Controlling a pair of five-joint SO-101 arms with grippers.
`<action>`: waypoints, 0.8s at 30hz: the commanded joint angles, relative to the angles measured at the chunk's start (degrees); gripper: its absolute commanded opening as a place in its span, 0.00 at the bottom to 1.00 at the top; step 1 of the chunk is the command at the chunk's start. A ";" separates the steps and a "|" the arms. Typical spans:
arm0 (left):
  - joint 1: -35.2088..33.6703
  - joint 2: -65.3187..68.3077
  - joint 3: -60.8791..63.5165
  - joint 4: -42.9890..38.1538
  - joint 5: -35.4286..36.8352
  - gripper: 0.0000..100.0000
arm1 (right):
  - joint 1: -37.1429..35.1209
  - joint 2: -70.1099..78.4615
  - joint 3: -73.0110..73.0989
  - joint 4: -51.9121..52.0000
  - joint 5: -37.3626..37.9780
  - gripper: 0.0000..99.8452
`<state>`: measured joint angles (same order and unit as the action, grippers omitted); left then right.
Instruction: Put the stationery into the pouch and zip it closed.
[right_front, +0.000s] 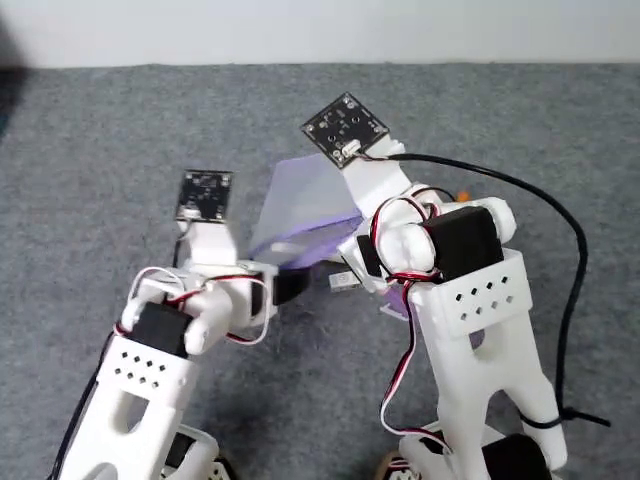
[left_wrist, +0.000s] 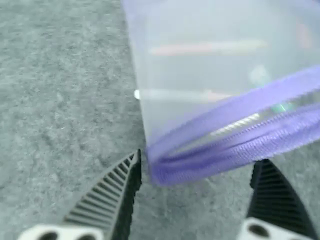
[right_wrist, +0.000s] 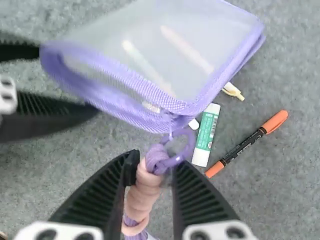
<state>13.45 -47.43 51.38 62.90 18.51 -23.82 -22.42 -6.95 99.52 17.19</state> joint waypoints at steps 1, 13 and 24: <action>-3.16 -0.09 -4.09 2.55 0.53 0.33 | -0.66 -2.33 -2.99 1.45 -0.70 0.01; -3.69 -0.09 -20.18 18.29 -3.87 0.34 | -0.57 -2.07 -2.99 0.84 -0.97 0.01; -7.03 0.00 -21.58 16.70 -6.07 0.34 | -0.66 -2.42 -2.99 1.36 -0.97 0.01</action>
<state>6.86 -47.43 29.58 81.98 13.14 -24.00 -22.42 -6.95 99.87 17.01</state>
